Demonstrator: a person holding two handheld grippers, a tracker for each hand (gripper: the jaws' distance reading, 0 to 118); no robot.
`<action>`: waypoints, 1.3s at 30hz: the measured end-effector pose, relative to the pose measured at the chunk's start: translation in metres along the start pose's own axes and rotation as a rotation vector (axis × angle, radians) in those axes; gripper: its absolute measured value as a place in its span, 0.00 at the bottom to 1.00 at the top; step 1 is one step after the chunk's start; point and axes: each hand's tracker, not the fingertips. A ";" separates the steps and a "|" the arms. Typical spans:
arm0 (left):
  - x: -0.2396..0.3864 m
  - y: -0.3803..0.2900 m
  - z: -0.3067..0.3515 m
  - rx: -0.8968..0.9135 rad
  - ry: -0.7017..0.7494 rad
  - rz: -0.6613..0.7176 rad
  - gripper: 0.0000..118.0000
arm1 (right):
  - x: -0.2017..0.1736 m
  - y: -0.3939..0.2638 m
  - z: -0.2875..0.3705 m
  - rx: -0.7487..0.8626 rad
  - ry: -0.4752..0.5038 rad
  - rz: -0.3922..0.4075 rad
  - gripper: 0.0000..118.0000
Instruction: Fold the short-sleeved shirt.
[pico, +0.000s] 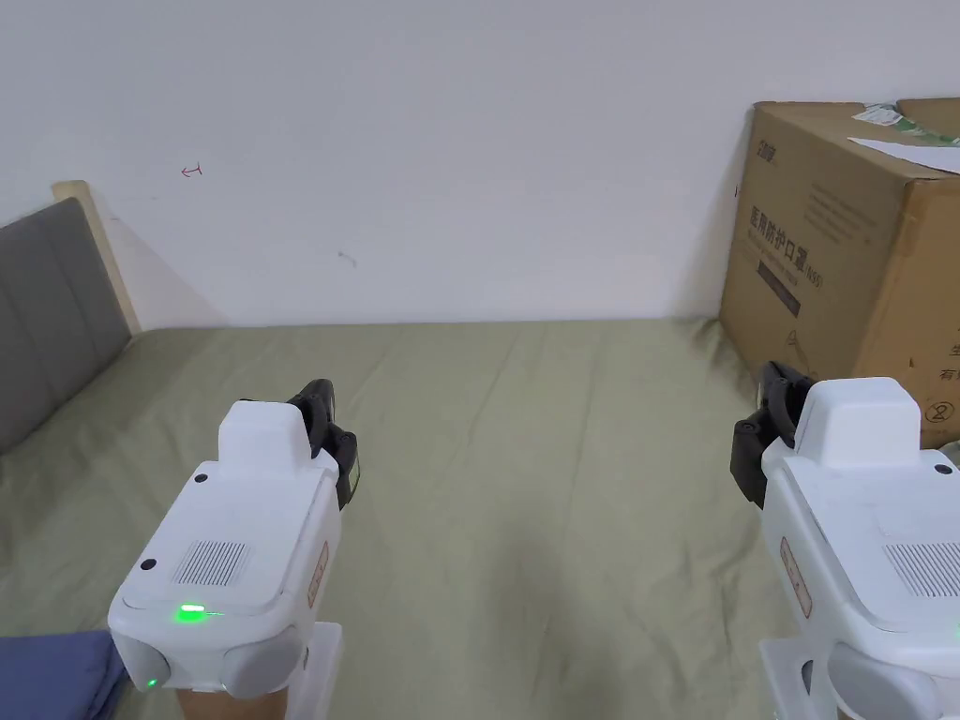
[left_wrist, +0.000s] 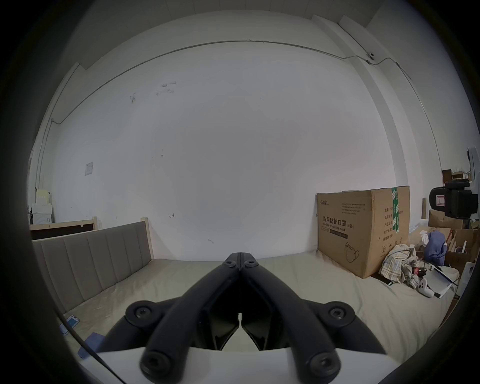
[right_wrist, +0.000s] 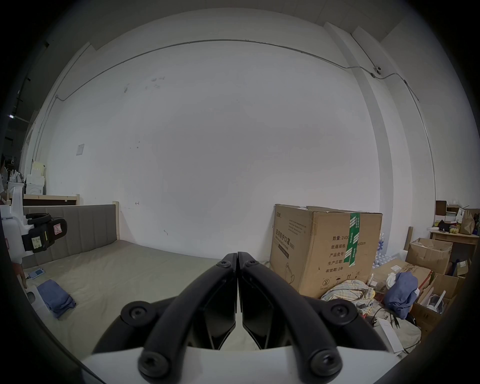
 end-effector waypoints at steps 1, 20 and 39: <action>0.000 0.000 0.000 -0.001 -0.001 -0.004 0.00 | 0.000 0.000 0.000 -0.001 0.000 0.000 0.00; 0.004 0.000 0.002 -0.001 -0.003 -0.034 0.00 | -0.001 0.000 0.000 -0.007 -0.006 0.003 0.00; -0.004 0.002 0.001 0.006 0.044 0.026 1.00 | -0.001 0.005 0.002 -0.015 -0.009 -0.018 0.96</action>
